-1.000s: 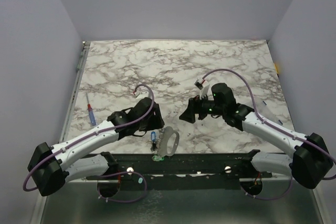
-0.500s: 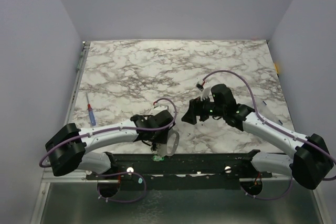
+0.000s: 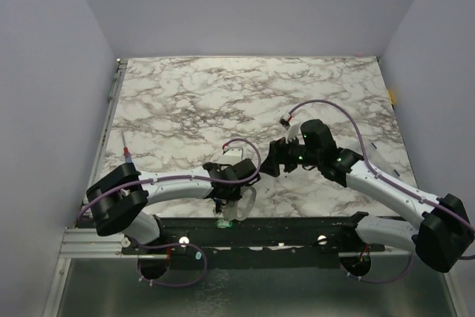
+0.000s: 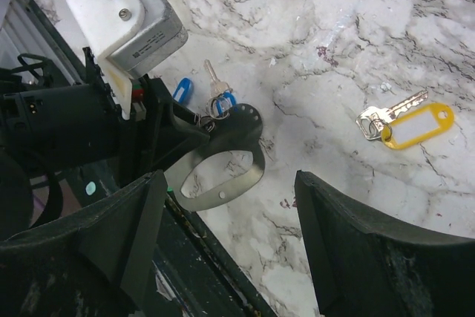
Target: Put the keys on the keyring
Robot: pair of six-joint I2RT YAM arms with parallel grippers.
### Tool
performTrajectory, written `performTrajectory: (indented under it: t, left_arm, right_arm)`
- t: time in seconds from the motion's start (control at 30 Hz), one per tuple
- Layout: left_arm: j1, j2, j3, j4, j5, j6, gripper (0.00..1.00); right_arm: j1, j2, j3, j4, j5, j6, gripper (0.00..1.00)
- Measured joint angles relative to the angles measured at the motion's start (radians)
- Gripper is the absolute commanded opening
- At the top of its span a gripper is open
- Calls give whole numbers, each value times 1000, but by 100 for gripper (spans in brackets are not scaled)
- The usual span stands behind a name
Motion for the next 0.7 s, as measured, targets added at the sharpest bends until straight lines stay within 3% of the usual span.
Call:
performTrajectory:
  t: [0.13,0.2,0.7]
  left_arm:
    - [-14,19,14,0,-29,-26,11]
    - [-20,20,23,-8,-43,-37,0]
    - [-37,51,171,-143,-154,4,0]
  right_arm:
    - [0,-15,-2,-9,5,-1,80]
    - [0,-22,-4,-10,5,-1,79]
    - [0,-27,-6,-11,5,-8,80]
